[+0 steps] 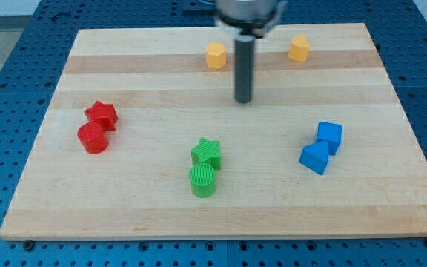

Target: Slide the yellow heart towards the yellow hexagon

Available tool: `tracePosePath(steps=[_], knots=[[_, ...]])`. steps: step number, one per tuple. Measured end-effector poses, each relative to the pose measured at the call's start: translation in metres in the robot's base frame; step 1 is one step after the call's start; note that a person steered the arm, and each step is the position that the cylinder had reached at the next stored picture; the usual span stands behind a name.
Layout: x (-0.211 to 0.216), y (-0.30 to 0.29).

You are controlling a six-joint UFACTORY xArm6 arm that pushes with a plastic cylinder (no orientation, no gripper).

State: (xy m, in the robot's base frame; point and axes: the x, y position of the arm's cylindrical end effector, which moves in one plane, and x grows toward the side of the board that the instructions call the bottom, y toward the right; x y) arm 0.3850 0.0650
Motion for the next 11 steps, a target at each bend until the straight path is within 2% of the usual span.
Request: tracePosePath(steps=[1,2,3,4,7,11], knots=[[-0.027,0.064],[-0.073,0.113],[-0.102,0.137],[-0.112,0.136],[-0.130,0.039],[-0.130,-0.024]])
